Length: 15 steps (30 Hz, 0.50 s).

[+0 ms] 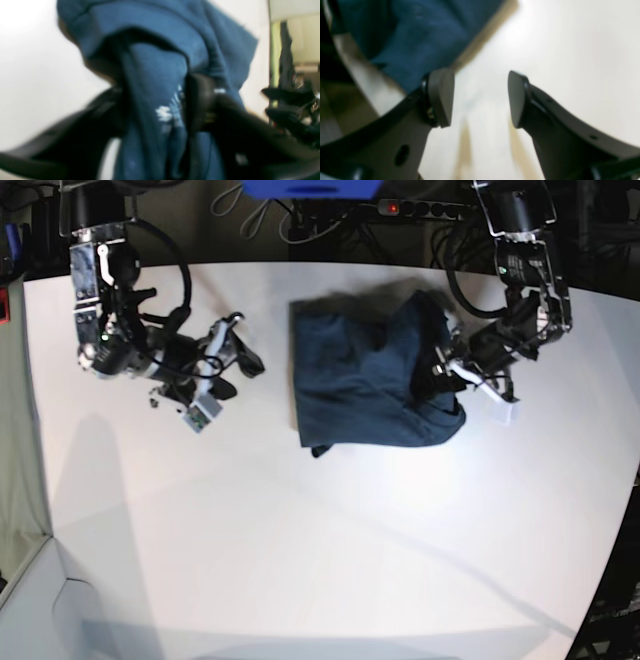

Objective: Layout the t-shirt on the table in an organized manner, then fold the t-shirt properly
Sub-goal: 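Push and flatten the folded bundle with the left gripper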

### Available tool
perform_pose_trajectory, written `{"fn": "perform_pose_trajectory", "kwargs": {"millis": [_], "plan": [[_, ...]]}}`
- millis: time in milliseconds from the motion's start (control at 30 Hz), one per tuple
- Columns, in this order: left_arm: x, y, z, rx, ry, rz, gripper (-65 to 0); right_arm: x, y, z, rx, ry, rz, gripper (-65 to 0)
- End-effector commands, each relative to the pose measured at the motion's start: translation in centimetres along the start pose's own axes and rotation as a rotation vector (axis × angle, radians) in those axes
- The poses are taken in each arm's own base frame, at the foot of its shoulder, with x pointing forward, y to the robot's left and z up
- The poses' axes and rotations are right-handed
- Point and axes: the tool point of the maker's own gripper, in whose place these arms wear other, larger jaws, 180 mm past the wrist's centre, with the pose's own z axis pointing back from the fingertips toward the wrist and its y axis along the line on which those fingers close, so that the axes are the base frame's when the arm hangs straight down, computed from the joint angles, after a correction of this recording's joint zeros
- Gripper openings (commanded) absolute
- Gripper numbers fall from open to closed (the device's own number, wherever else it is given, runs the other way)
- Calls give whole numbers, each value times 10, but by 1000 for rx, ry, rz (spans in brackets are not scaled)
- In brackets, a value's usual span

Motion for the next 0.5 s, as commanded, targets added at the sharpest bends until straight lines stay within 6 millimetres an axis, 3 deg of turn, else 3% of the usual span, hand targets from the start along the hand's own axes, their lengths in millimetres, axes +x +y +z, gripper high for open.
{"fn": "perform_pose_trajectory", "kwargs": {"millis": [0,233,467], "plan": [[-27,19,-1,91,154,-21,-441,16,-9,9,-21,-61,11,-333],[-4,-2,-23,69,282,-263,-650,4,-51,50,-179,-95,-69,-331],[42,-42,-41,63,350,-588,-649,-8,-64,75,-257,-102,-100,-332]]}}
